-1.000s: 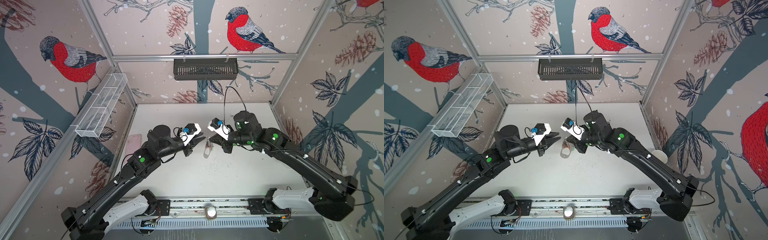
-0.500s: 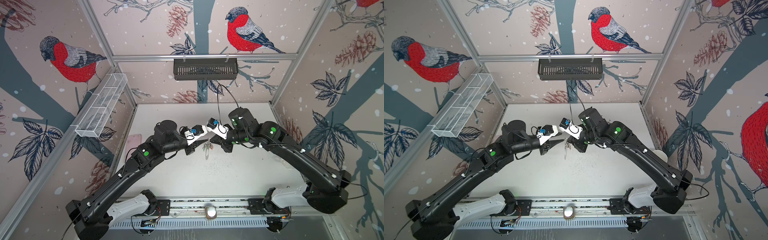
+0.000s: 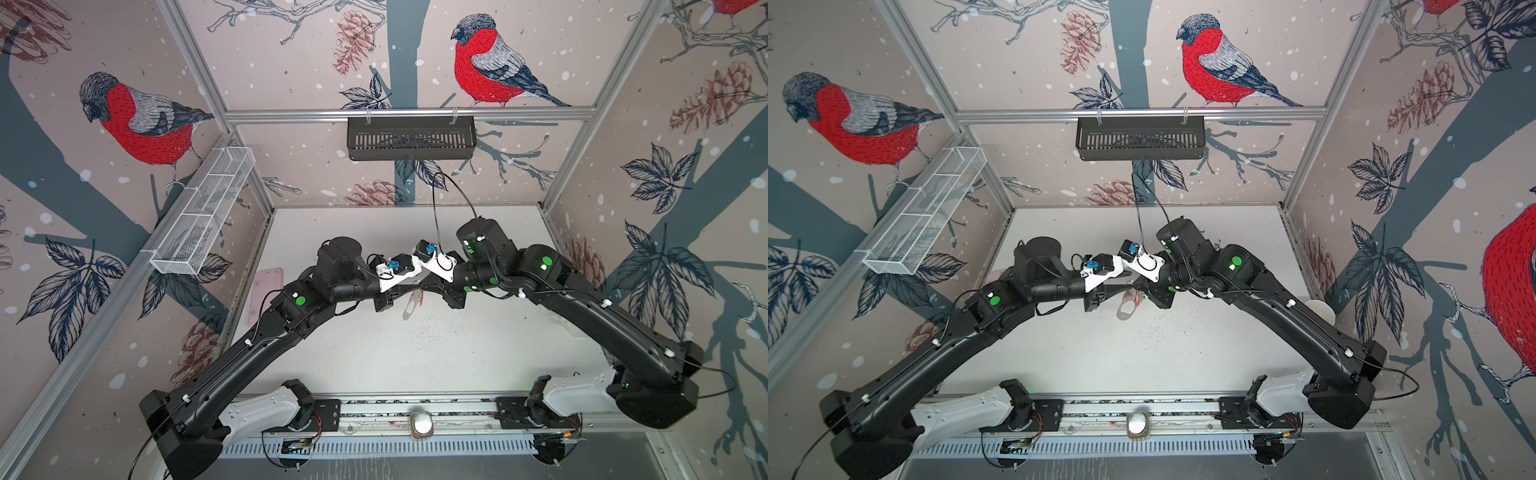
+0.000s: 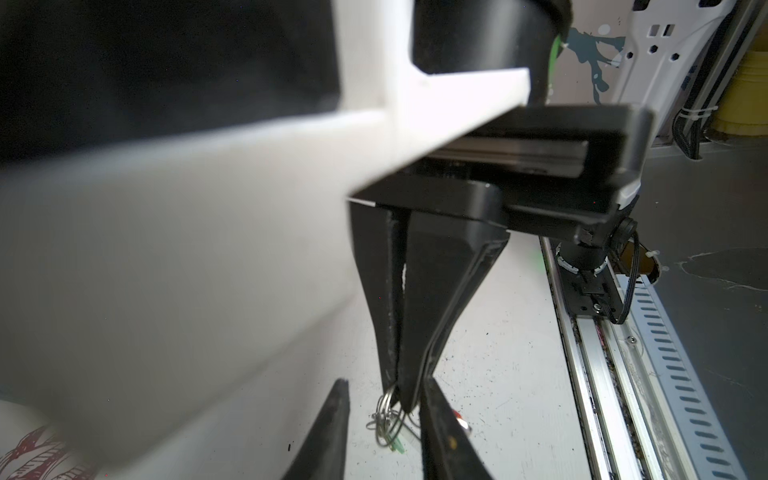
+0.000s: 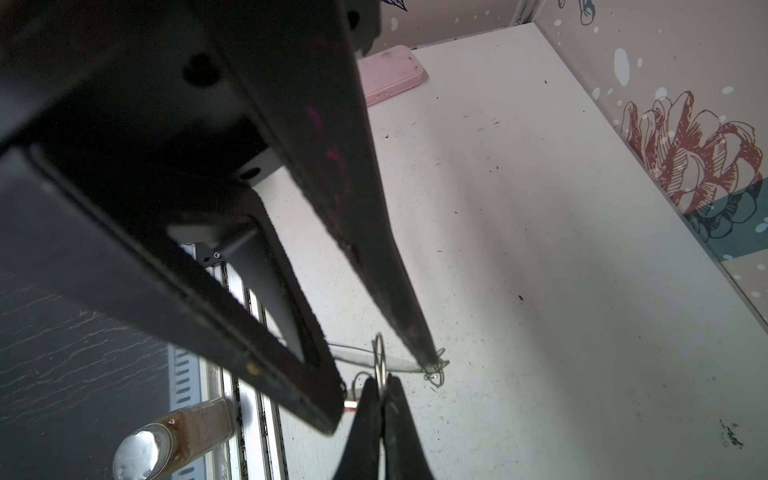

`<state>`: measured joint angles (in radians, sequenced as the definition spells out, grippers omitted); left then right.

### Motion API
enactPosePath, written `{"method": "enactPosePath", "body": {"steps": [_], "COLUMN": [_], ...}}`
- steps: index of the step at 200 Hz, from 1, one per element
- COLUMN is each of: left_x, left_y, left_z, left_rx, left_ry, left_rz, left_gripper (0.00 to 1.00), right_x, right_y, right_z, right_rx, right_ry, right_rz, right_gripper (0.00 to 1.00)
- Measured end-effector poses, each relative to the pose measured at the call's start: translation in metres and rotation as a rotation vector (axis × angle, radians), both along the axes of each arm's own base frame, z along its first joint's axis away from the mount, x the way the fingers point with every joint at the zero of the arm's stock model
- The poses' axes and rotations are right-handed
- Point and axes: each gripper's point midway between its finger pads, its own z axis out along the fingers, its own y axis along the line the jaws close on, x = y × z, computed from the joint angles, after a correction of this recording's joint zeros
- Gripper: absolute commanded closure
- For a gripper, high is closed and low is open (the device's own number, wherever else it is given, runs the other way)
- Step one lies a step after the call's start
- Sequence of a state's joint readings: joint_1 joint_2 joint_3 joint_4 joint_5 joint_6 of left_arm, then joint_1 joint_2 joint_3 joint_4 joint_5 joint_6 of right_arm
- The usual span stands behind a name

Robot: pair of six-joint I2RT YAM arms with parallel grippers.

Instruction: Put the keys on the keyring

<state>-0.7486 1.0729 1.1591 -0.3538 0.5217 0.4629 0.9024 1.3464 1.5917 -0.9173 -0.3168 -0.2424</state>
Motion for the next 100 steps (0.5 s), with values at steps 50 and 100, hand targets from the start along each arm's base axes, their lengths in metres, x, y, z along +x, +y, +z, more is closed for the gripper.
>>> {"method": "enactPosePath", "body": {"steps": [50,100], "left_x": [-0.0014,-0.0052], "left_y": [-0.0049,-0.0058], "left_z": [-0.0013,-0.0018], "left_rx": [0.004,0.001], "left_ry": [0.004,0.008], "left_rz": [-0.031,-0.053], "left_gripper": [0.79,0.87], "right_x": [-0.0028,-0.0043], "right_y": [-0.003,-0.0049], "right_z": [0.0029,0.0033], "right_rx": [0.008,0.01], "right_ry": [-0.01,-0.024], "right_rz": [0.002,0.011], "right_gripper": [1.0,1.0]}}
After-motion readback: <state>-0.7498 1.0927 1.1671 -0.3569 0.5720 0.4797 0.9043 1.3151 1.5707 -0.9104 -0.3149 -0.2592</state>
